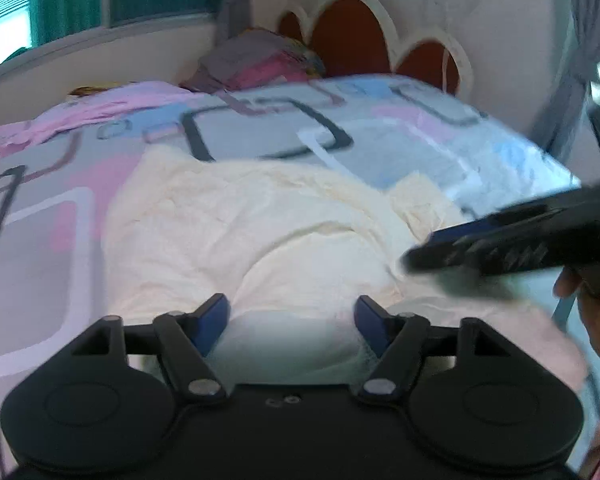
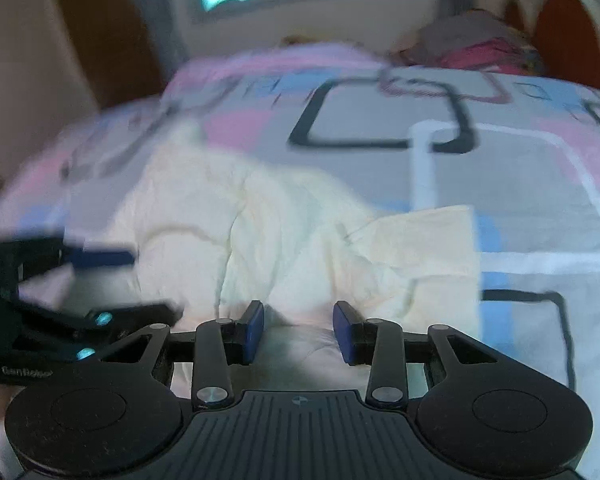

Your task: Fold large clothes

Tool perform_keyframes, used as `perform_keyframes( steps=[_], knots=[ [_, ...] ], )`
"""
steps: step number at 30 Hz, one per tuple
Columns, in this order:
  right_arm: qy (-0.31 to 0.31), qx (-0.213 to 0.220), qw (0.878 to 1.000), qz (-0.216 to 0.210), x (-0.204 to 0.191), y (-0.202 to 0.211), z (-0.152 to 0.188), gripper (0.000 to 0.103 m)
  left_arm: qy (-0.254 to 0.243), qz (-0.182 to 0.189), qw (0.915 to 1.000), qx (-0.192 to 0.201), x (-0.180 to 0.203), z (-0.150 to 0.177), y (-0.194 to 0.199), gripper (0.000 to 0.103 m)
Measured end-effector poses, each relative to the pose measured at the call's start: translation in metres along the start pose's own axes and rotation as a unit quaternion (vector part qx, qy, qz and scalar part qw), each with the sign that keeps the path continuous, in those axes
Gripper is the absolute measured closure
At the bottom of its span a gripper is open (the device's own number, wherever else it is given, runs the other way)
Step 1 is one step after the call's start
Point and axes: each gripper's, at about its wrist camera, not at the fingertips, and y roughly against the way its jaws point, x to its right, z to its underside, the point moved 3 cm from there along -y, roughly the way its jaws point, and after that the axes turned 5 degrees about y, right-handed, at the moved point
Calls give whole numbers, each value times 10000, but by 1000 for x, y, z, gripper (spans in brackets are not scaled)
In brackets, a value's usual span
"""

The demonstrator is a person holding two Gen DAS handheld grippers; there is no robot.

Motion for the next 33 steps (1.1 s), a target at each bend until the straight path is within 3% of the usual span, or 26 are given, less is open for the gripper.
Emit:
perform_keyframes(
  steps=[1, 2, 8, 12, 15, 18, 20, 23, 27, 33],
  knots=[
    [-236, 167, 9996, 2, 11, 13, 1, 19, 86, 3, 9999, 139, -4, 1, 13, 11],
    [-466, 343, 9983, -55, 23, 25, 3, 5, 165, -26, 9994, 290, -9, 3, 24, 0],
    [-1987, -39, 9775, -706, 87, 37, 44, 5, 1239, 107, 9919, 256, -52, 28, 51, 2],
    [-2776, -169, 9535, -1162, 106, 29, 73, 5, 2188, 401, 9749, -39, -78, 43, 40, 9],
    [-3361, -134, 9288, -1558, 117, 20, 90, 0, 2674, 671, 9611, -184, -89, 53, 32, 9],
    [-3617, -33, 9145, -1814, 123, 16, 96, 0, 3038, 867, 9486, -209, -97, 57, 26, 7],
    [-3606, -45, 9130, -1908, 124, 13, 93, 0, 3181, 931, 9432, -238, -100, 61, 23, 7],
    [-3285, -279, 9222, -2021, 117, 5, 86, 0, 3322, 1013, 9374, -259, -103, 65, 18, 8],
    [-2863, -559, 9330, -2108, 107, -9, 74, 0, 3435, 1166, 9316, -232, -105, 65, 14, 16],
    [-2392, -779, 9421, -2216, 97, -24, 63, 0, 3470, 1181, 9301, -238, -99, 62, 7, 16]
  ],
)
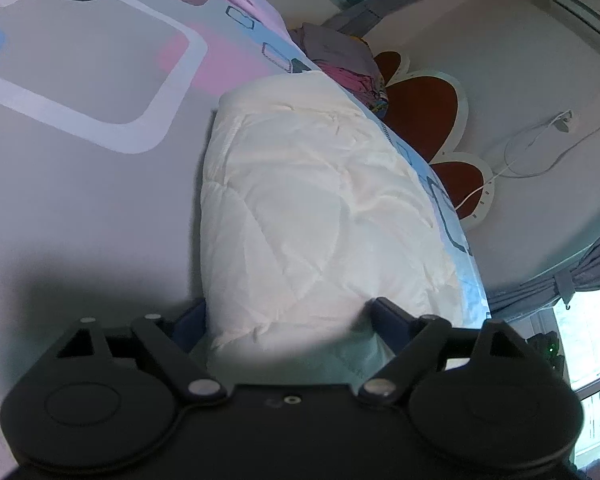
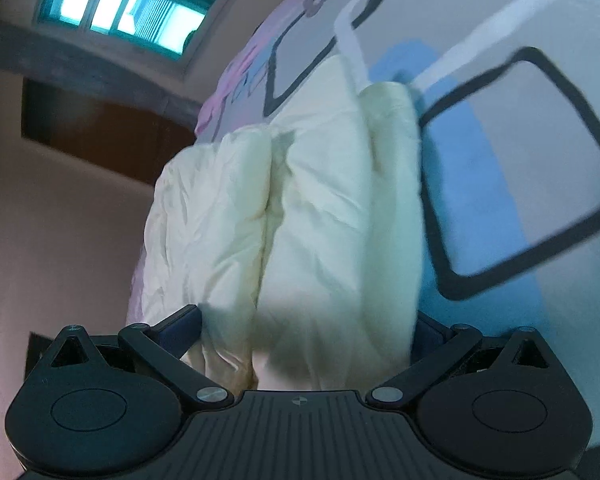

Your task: Fold large clothes

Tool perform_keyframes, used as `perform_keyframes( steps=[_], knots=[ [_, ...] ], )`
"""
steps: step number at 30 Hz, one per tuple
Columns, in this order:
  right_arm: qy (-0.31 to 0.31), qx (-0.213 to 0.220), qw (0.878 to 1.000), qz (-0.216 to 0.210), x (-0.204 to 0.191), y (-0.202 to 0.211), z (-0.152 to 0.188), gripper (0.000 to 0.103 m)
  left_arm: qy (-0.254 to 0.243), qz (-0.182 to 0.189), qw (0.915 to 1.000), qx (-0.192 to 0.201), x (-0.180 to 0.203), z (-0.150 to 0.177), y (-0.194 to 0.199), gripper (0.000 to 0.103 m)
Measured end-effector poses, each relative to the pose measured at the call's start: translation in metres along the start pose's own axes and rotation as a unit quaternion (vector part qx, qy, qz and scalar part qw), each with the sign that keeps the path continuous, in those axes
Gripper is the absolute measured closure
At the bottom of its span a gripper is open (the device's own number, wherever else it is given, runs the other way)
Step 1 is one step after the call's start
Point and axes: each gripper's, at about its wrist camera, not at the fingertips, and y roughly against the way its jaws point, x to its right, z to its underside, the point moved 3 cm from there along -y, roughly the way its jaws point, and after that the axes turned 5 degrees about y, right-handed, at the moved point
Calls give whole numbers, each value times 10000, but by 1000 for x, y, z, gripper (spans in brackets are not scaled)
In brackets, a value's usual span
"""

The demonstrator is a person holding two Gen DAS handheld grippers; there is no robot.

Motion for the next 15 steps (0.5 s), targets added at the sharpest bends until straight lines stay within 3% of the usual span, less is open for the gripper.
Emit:
perform_keyframes(
  steps=[10, 11, 15],
  knots=[
    [569, -264, 9980, -61, -9, -25, -7, 1, -341, -121, 9993, -16, 14, 4, -15, 14],
    [634, -322, 9975, -54, -11, -28, -7, 12, -414, -134, 9990, -15, 16, 5, -15, 18],
    [711, -384, 9967, -124, -13, -31, -7, 28, -570, -116, 9983, 52, 21, 5, -9, 33]
  ],
)
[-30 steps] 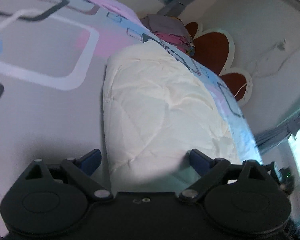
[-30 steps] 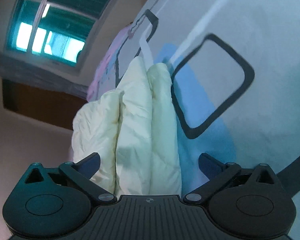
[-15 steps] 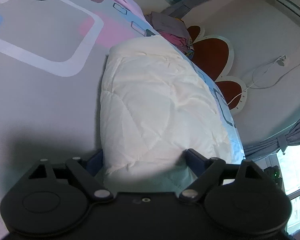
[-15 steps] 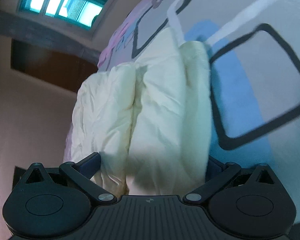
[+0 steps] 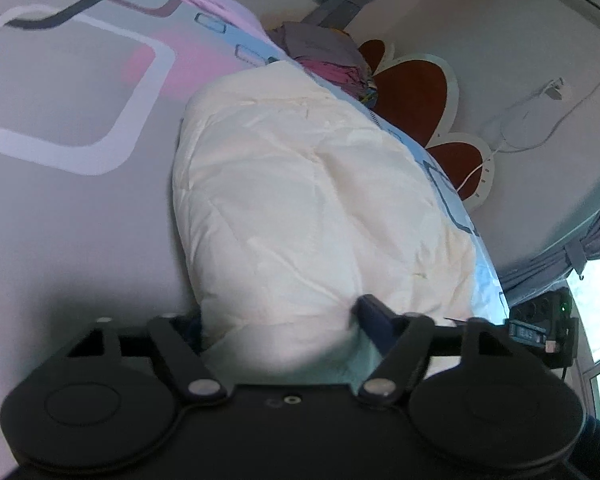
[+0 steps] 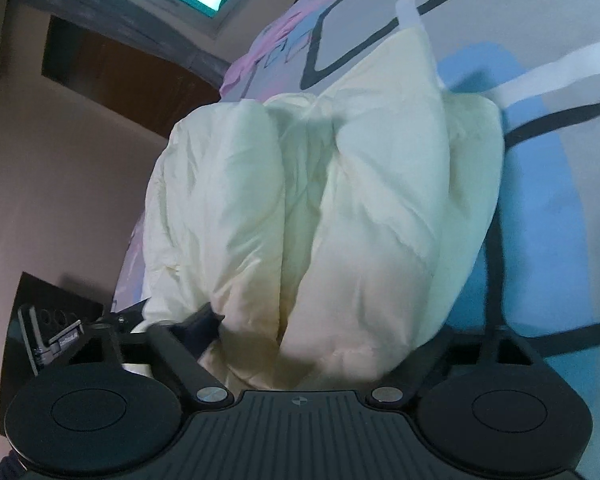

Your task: Fold large clothes

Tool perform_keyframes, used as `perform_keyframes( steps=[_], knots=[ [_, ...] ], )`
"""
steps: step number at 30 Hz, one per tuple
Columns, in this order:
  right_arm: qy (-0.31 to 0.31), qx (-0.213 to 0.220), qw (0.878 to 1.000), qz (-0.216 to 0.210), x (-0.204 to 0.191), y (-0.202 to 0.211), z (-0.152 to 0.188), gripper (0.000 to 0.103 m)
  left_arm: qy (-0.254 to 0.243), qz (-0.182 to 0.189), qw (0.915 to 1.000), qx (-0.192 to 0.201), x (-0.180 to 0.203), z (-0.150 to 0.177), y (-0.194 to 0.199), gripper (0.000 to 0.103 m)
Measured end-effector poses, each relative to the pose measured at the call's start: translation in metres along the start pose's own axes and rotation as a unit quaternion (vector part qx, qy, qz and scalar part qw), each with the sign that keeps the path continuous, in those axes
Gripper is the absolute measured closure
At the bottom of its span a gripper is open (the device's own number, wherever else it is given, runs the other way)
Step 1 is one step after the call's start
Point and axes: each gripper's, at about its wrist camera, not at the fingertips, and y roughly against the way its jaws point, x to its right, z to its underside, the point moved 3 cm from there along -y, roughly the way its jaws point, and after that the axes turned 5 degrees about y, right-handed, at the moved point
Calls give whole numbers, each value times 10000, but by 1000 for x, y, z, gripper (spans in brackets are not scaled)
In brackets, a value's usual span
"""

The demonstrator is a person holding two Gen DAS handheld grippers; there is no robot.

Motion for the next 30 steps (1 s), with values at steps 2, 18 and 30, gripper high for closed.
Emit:
perform_keyframes(
  steps=[2, 18, 30],
  knots=[
    [80, 24, 10000, -25, -2, 1, 1, 34, -41, 68, 10000, 22, 2, 1, 3, 37],
    [713, 607, 9956, -85, -94, -14, -21, 42, -853, 562, 9938, 431, 6, -53, 61, 40],
    [1331, 520, 9895, -215, -232, -168, -59, 44, -587, 373, 9922, 1032, -108, -132, 164, 39]
  ],
)
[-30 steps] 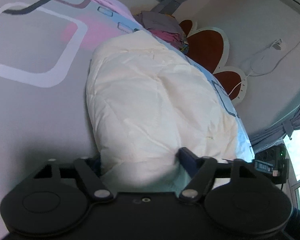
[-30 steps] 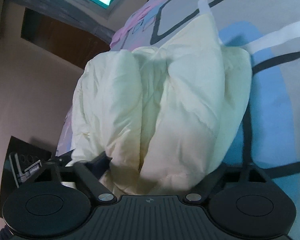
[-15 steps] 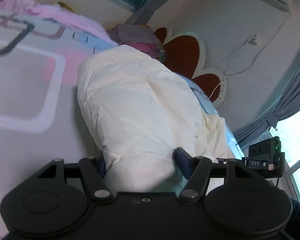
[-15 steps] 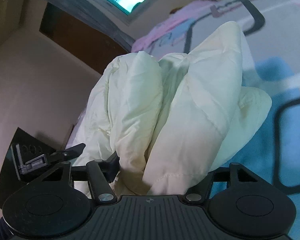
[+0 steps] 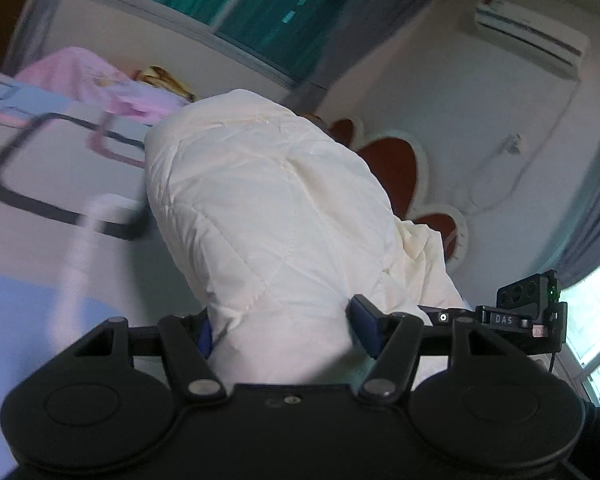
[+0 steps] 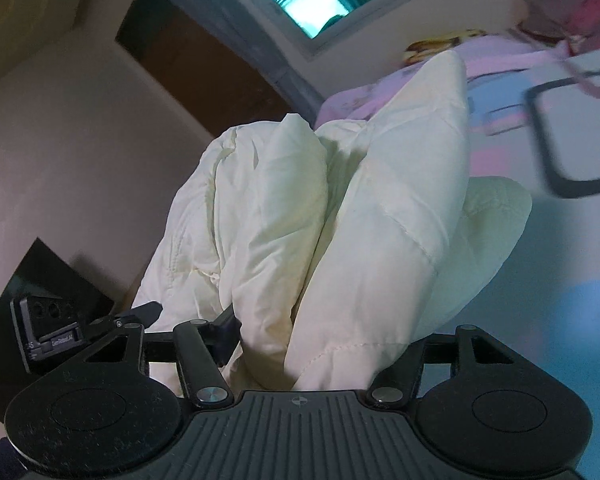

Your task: Fold large clothes

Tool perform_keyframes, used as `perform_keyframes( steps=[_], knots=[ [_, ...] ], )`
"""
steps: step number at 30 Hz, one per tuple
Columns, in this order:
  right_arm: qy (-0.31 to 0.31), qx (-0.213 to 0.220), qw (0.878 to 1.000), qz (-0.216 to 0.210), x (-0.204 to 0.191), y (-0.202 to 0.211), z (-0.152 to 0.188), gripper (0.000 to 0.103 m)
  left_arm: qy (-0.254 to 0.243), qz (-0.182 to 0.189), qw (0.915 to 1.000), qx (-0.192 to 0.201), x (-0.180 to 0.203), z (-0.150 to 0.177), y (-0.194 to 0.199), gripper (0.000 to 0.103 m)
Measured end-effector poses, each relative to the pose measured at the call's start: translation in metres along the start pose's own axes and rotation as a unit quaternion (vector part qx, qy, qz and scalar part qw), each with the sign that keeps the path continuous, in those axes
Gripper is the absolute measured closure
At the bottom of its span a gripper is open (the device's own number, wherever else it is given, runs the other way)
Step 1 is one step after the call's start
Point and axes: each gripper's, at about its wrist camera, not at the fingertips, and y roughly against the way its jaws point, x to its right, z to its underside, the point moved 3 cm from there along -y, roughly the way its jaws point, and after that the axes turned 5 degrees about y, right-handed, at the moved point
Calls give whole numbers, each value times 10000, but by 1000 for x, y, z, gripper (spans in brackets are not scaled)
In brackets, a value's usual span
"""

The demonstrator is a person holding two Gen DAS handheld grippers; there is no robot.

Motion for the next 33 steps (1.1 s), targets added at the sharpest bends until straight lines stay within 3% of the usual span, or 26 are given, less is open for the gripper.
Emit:
perform_keyframes(
  steps=[5, 9, 11, 16, 18, 19, 22, 25, 27, 28, 29, 31, 33],
  knots=[
    [-144, -369, 9992, -67, -18, -81, 16, 46, 324, -288, 9990, -125, -70, -9, 22, 39],
    [-558, -758, 9954, 177, -1, -127, 56, 45, 614, -668, 9940, -619, -122, 9, 13, 34],
    [-924, -633, 9937, 104, 9, -129, 67, 43, 751, -650, 9931, -627, -134, 21, 11, 30],
    [-940, -655, 9931, 267, 9, -133, 62, 43, 637, -642, 9942, -579, -135, 21, 5, 24],
    [-831, -664, 9933, 454, -4, -128, 60, 37, 560, -755, 9937, -614, -137, 18, 10, 14],
    [-713, -664, 9933, 626, -9, -121, 57, 27, 445, -843, 9936, -599, -145, 12, 19, 12],
    [-475, -435, 9926, 1033, -16, -86, 52, 25, 287, -1024, 9936, -374, -150, 4, 43, 13],
    [-353, 108, 9894, 1407, -20, -53, 41, 26, 504, -999, 9937, 52, -158, -13, 70, 25],
    [-160, 428, 9877, 1498, -32, -44, 22, 38, 468, -1012, 9933, 302, -158, -30, 75, 39],
    [-14, 468, 9870, 1539, -42, -49, 13, 55, 410, -1016, 9932, 383, -154, -40, 71, 41],
    [214, 463, 9857, 1607, -53, -58, 1, 65, 323, -990, 9936, 446, -149, -47, 66, 43],
    [610, 436, 9835, 1644, -75, -81, -14, 74, 91, -995, 9940, 434, -133, -60, 49, 52],
    [881, 345, 9824, 1610, -91, -109, -26, 74, -330, -986, 9940, 348, -109, -70, 23, 54]
  ],
)
